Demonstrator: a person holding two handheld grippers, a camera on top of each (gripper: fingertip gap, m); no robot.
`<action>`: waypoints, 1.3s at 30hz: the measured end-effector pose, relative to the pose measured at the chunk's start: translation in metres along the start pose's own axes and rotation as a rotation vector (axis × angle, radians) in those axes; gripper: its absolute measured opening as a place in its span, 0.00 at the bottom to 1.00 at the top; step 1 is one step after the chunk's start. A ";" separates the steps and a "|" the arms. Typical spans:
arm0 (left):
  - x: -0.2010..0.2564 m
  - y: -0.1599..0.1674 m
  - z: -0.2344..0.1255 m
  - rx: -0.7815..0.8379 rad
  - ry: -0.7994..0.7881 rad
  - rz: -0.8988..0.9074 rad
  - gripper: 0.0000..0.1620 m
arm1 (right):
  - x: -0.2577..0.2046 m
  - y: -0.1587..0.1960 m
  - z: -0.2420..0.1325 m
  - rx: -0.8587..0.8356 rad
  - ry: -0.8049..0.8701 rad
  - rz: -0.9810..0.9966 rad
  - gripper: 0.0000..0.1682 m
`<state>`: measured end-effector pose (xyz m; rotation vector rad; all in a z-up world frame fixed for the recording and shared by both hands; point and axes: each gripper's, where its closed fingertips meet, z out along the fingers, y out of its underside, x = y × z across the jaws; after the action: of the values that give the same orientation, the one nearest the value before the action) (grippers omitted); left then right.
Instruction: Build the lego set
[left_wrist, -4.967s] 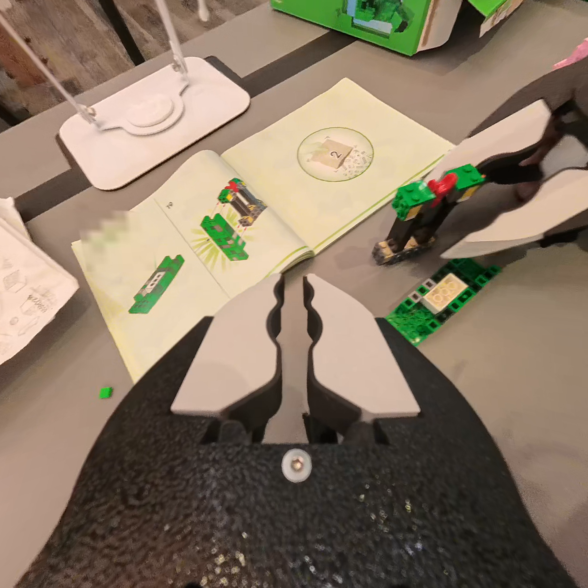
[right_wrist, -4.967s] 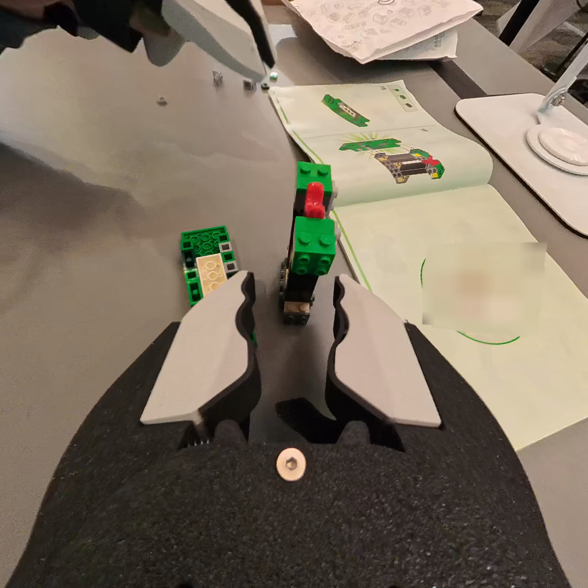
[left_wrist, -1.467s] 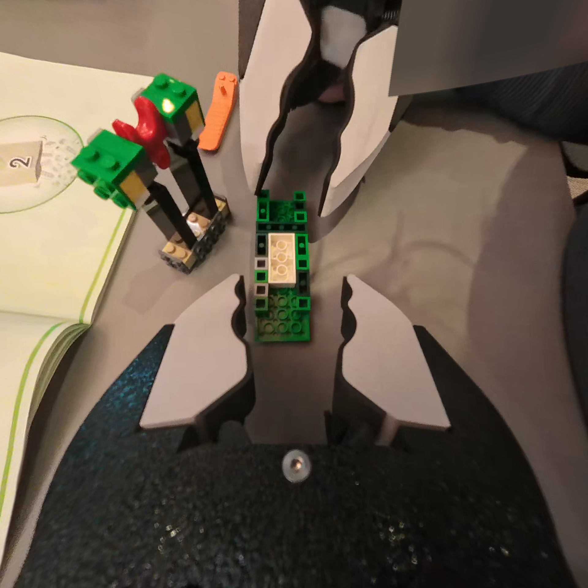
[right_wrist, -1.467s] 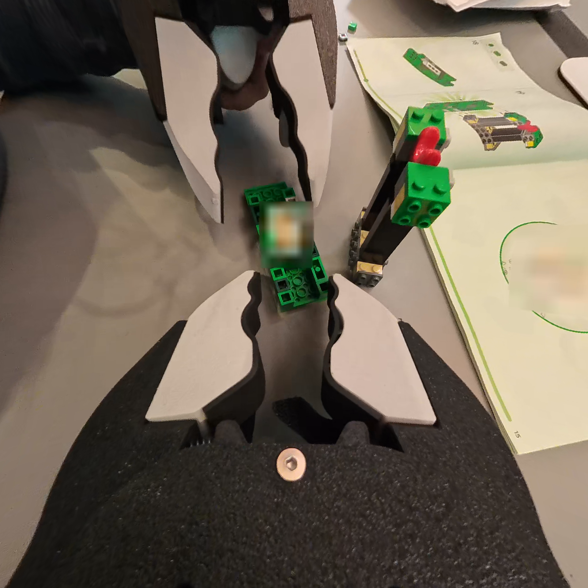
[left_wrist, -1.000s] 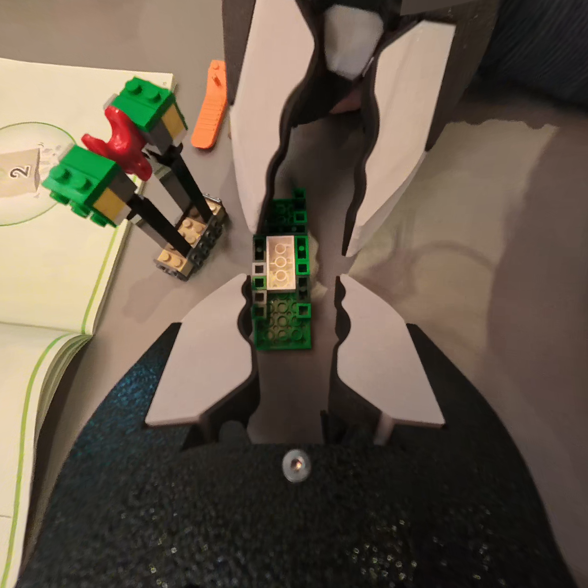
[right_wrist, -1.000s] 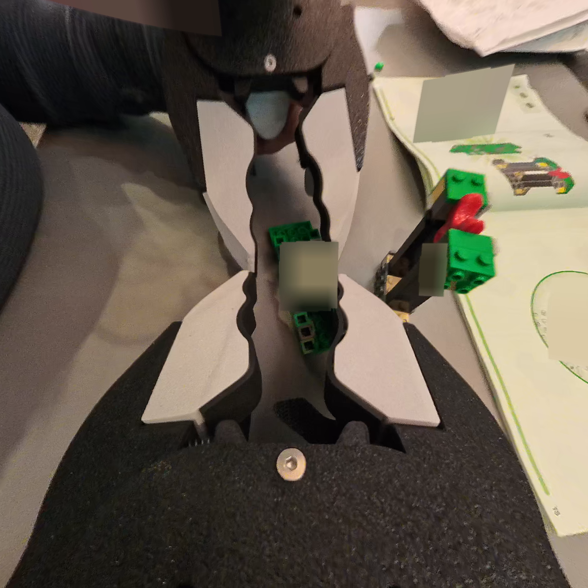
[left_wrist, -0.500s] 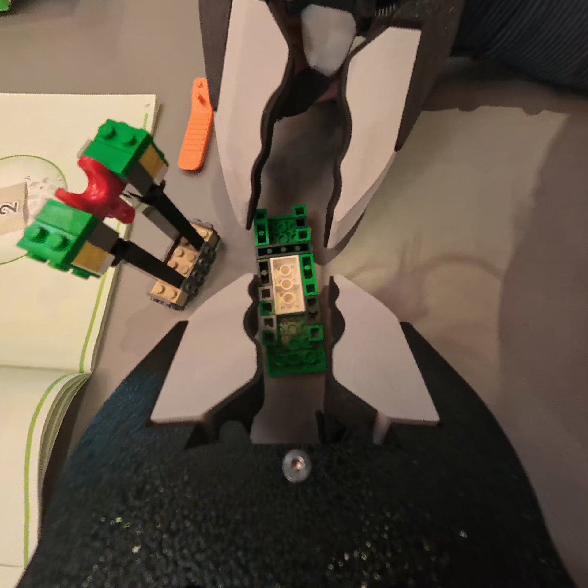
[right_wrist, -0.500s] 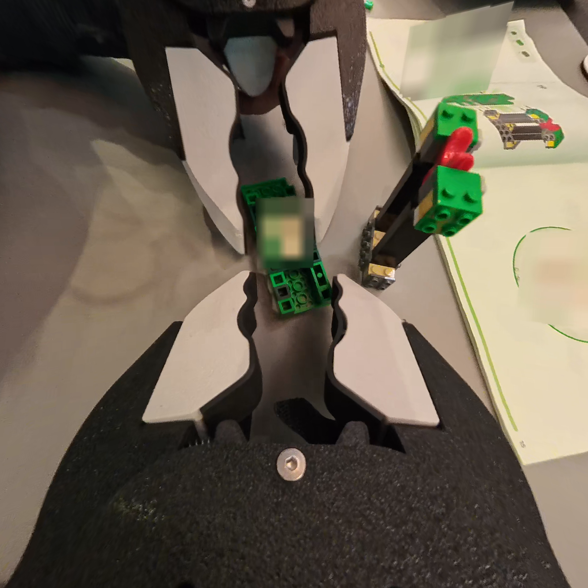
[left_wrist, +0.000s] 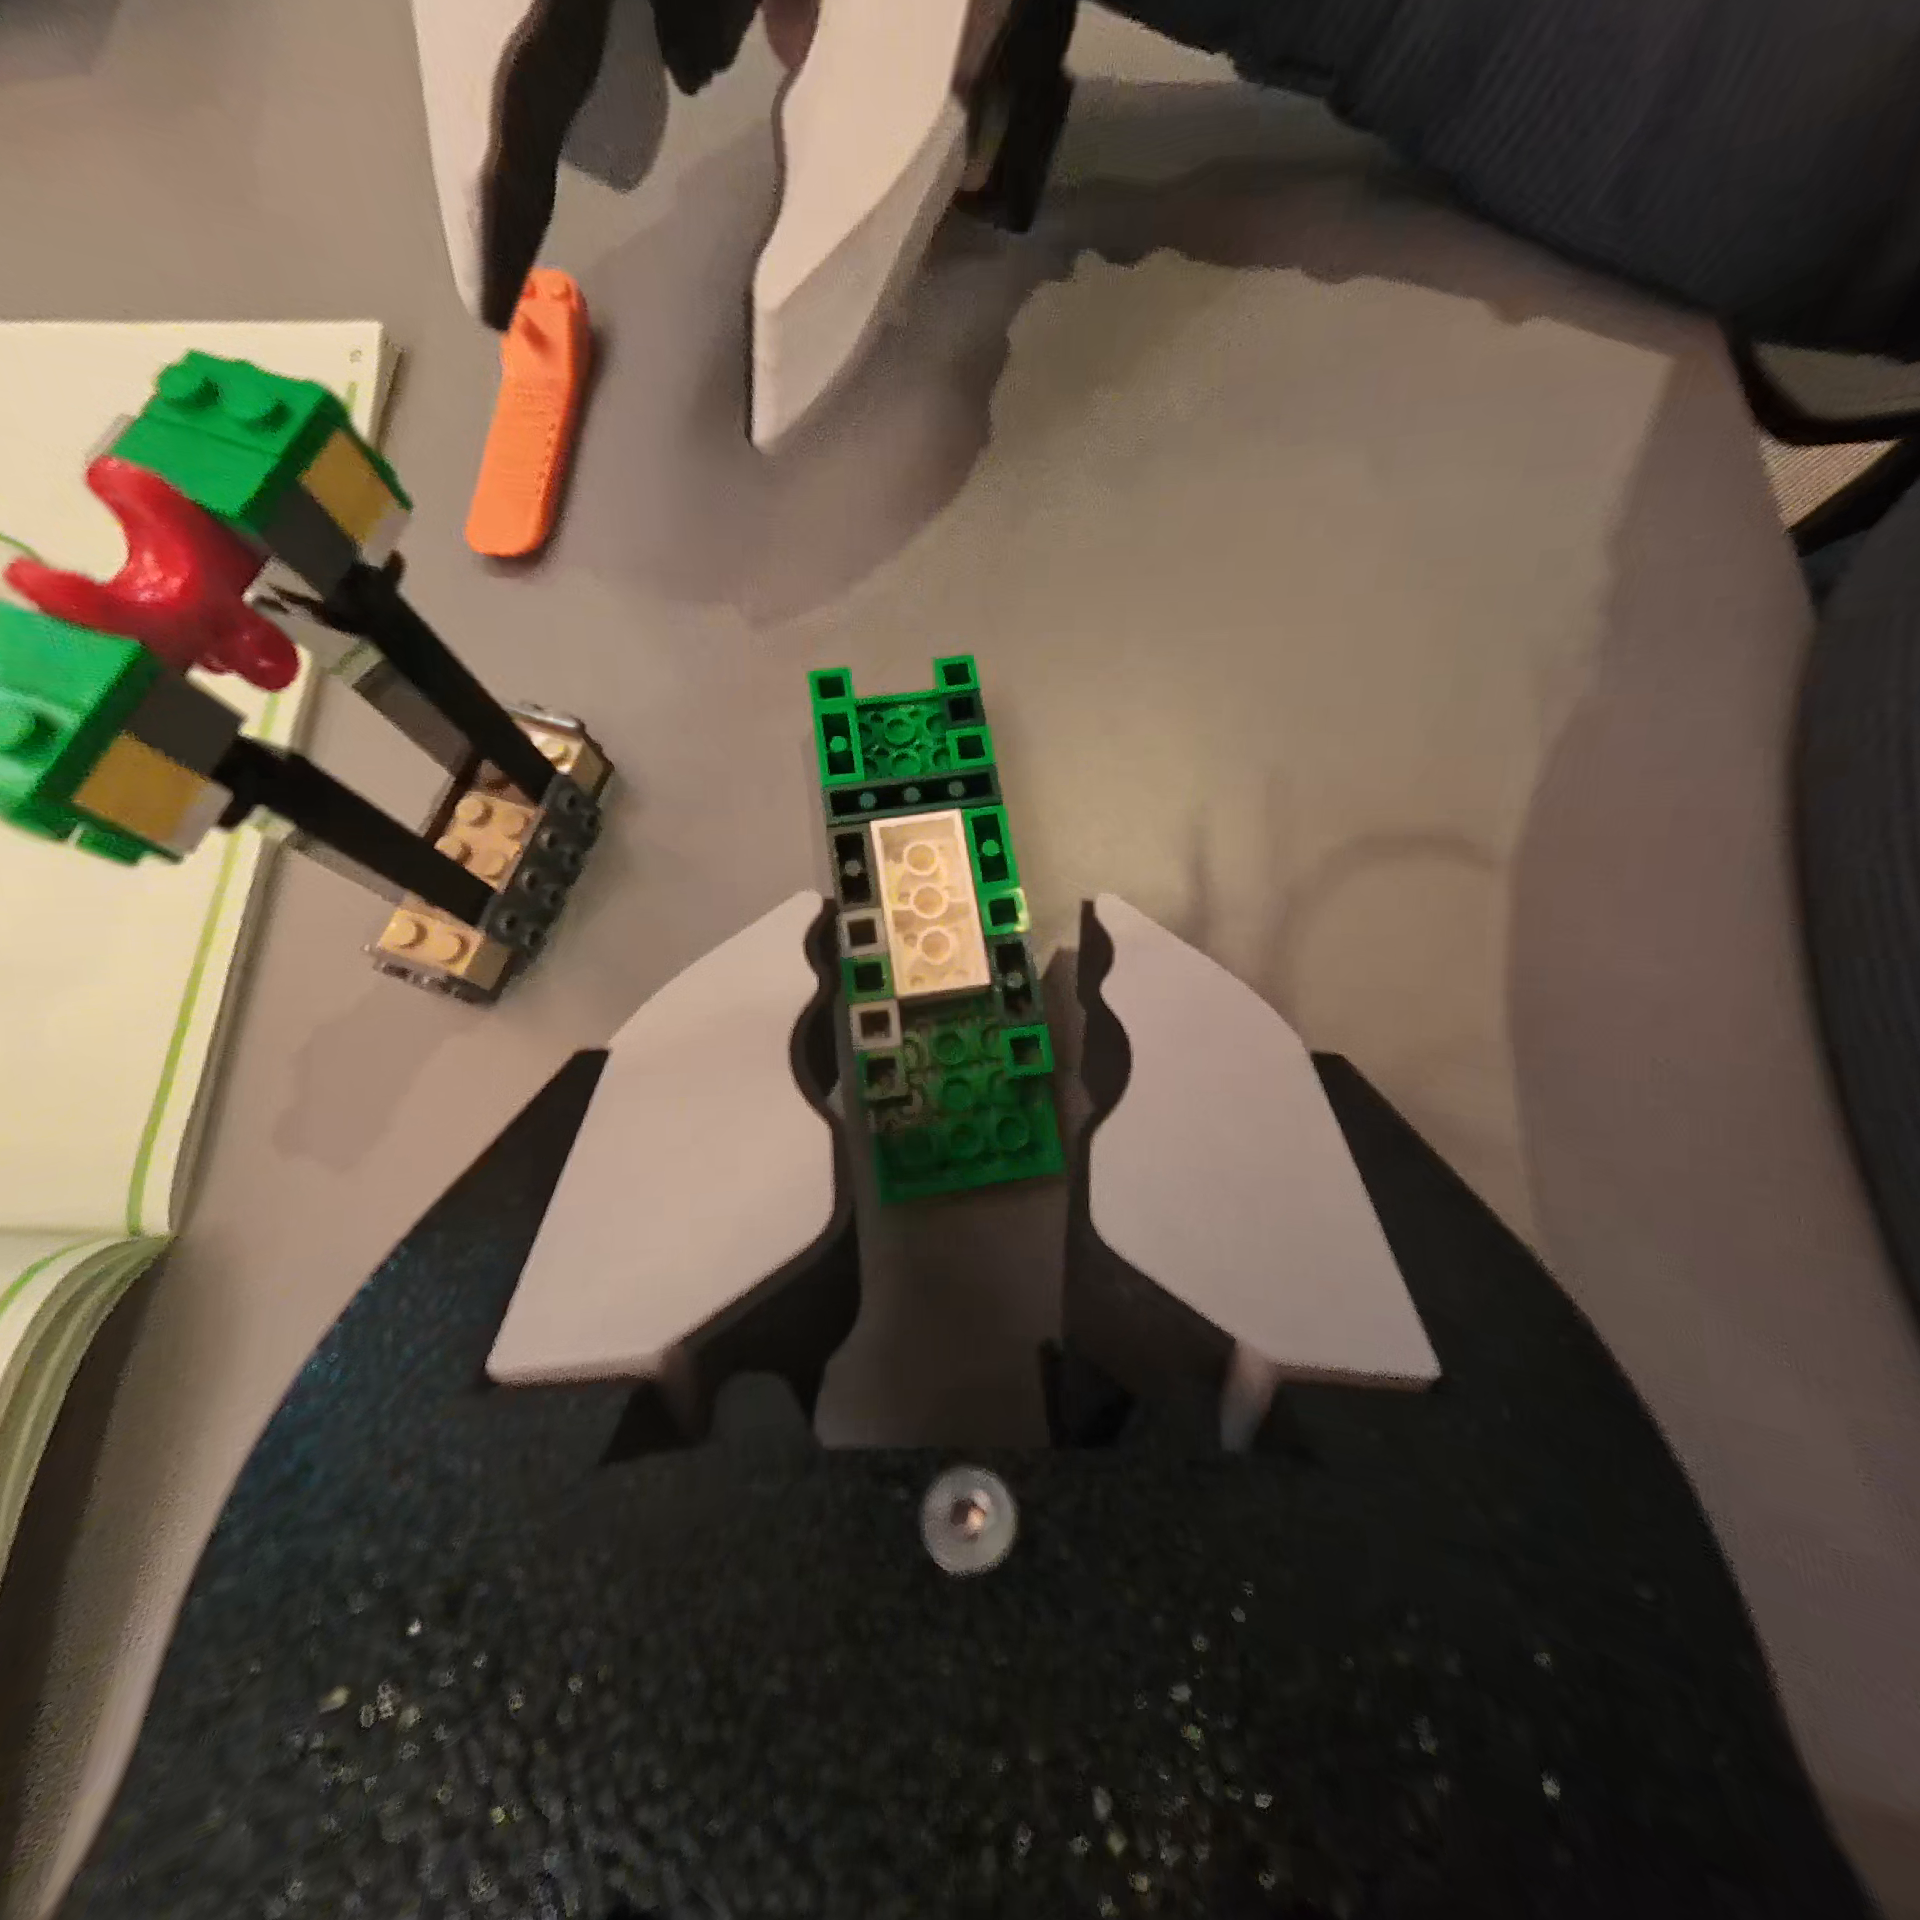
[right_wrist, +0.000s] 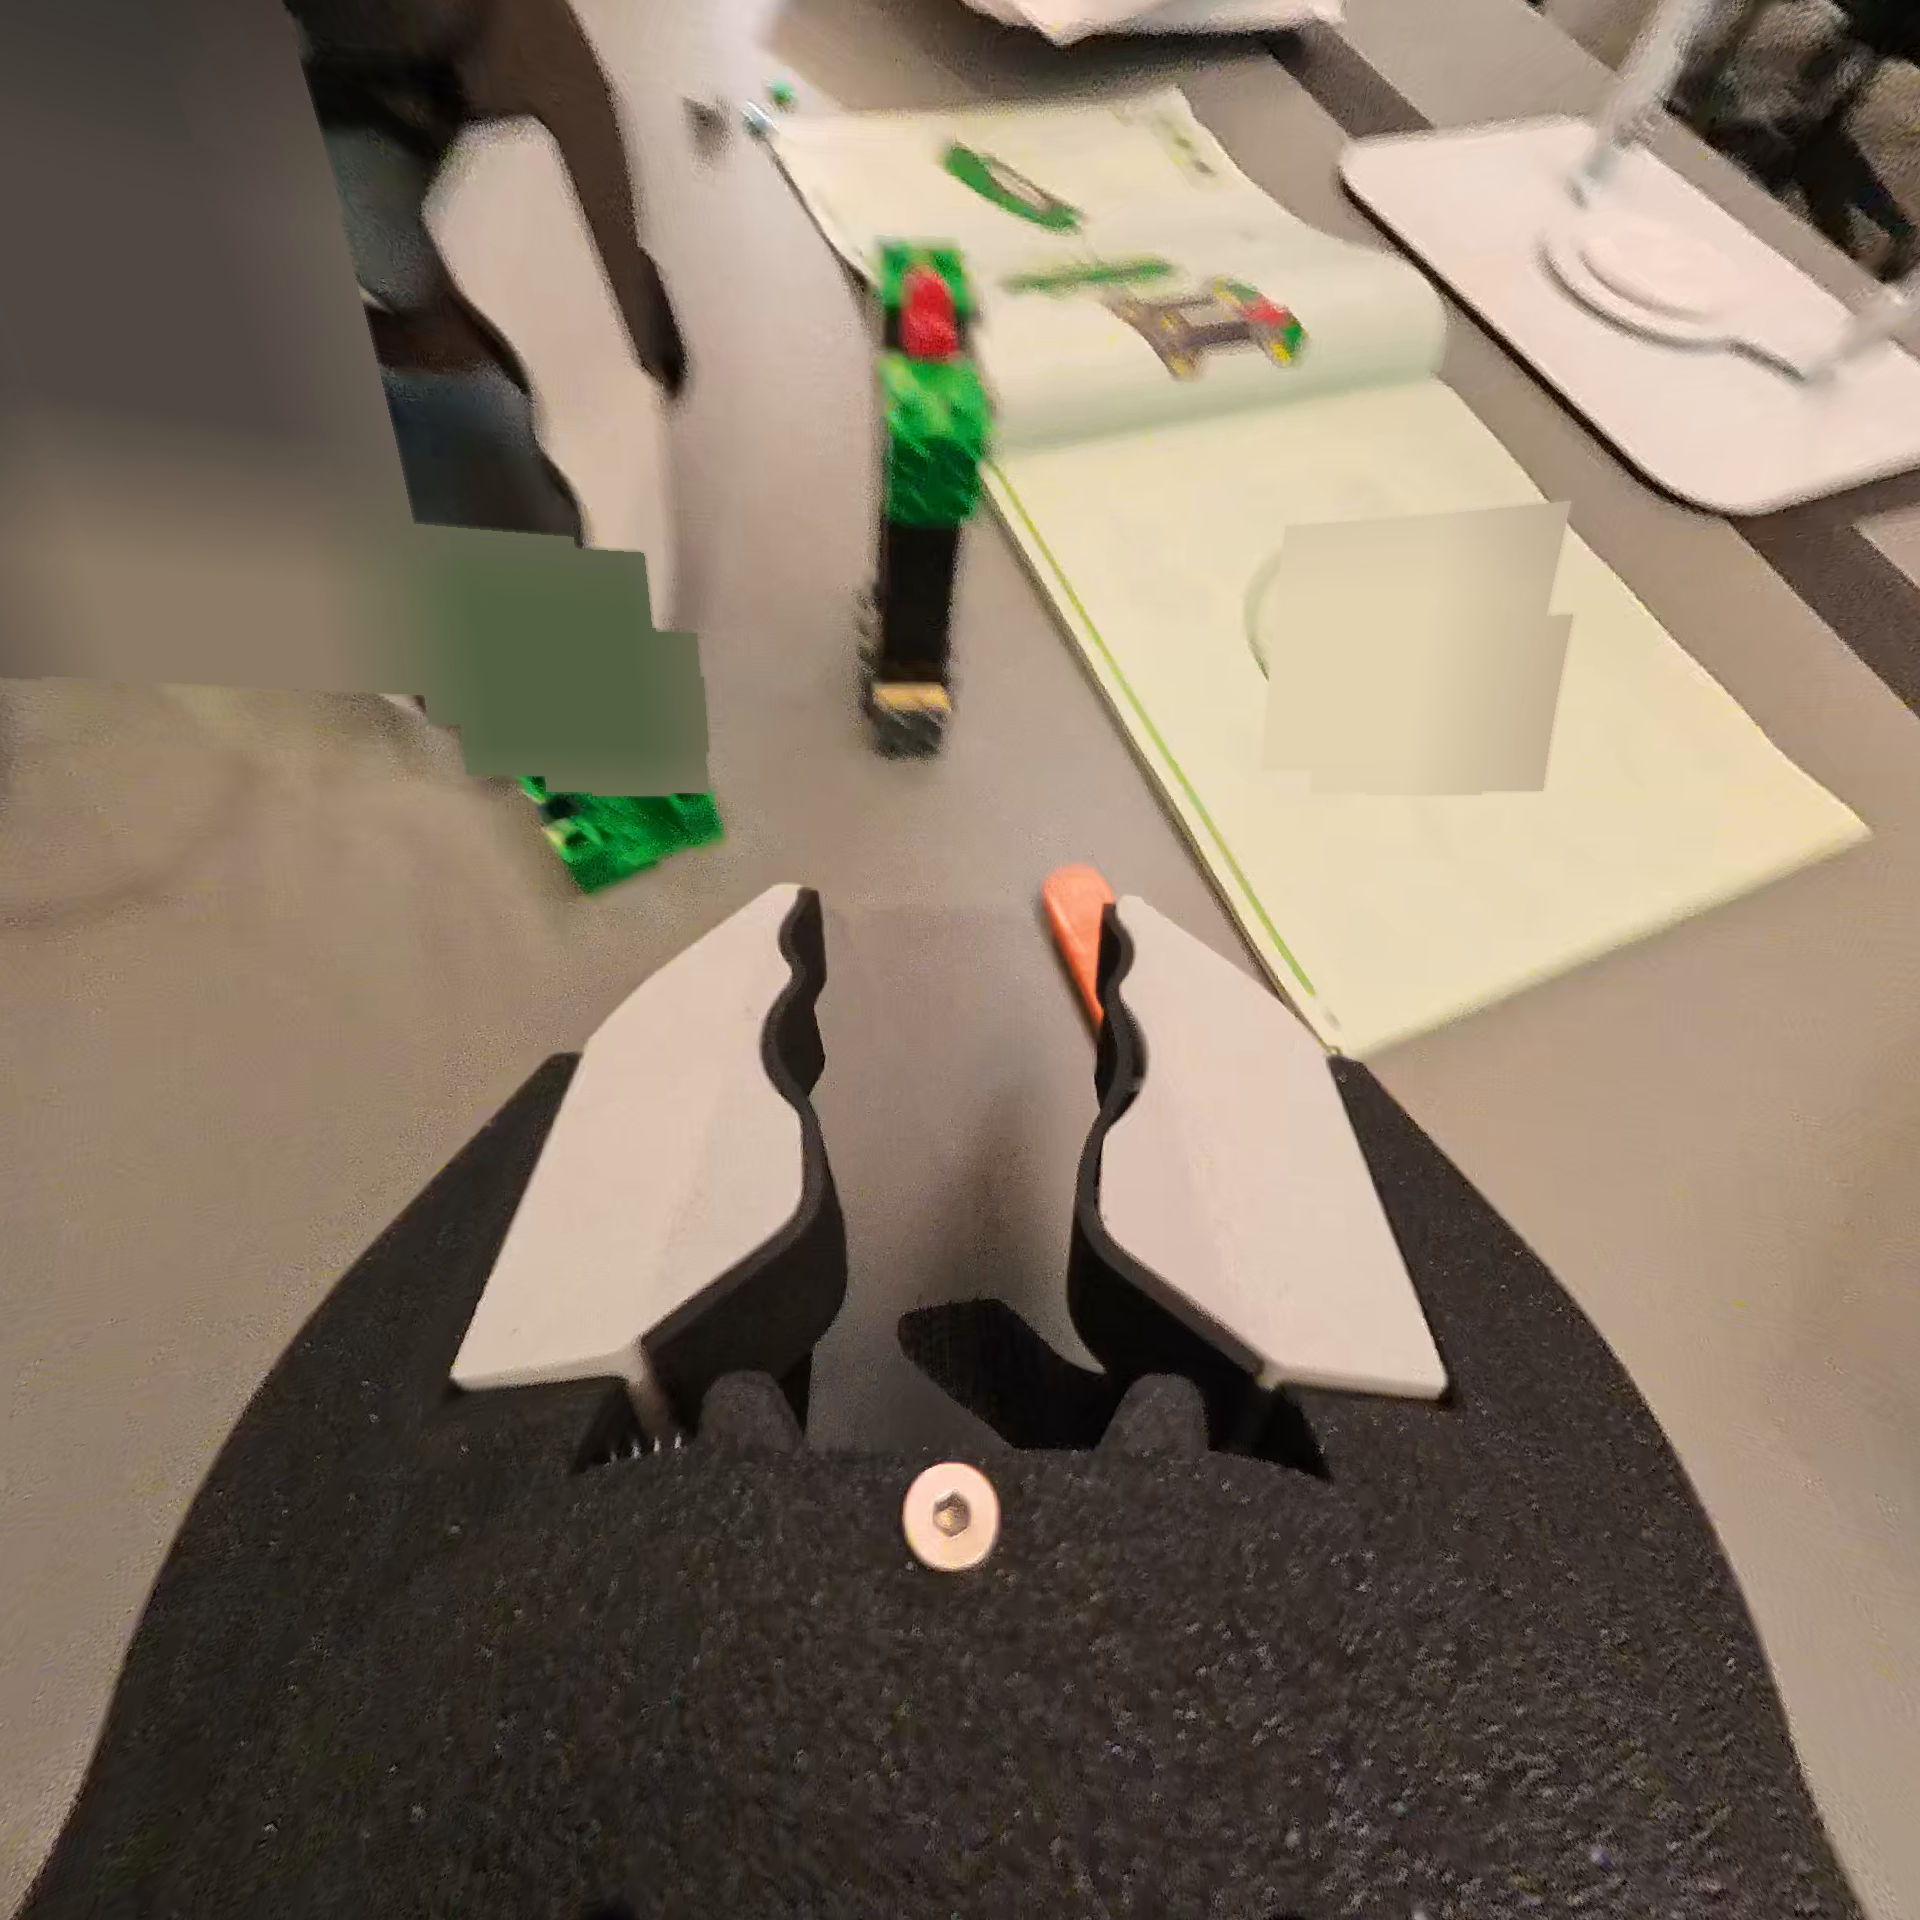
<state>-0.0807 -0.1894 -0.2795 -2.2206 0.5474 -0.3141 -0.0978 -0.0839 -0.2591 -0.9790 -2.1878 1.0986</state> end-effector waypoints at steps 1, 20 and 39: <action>0.001 -0.002 -0.004 0.022 0.020 -0.018 0.28 | 0.007 0.008 -0.002 -0.022 0.032 0.012 0.30; -0.079 -0.021 -0.022 0.150 -0.063 -0.128 0.40 | 0.033 0.035 -0.002 -0.114 -0.001 0.045 0.27; -0.073 -0.033 -0.011 0.181 0.058 -0.027 0.10 | 0.021 0.033 0.004 -0.134 -0.093 0.046 0.10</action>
<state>-0.1399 -0.1425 -0.2502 -2.0511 0.5002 -0.4260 -0.1010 -0.0553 -0.2861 -1.0602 -2.3503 1.0487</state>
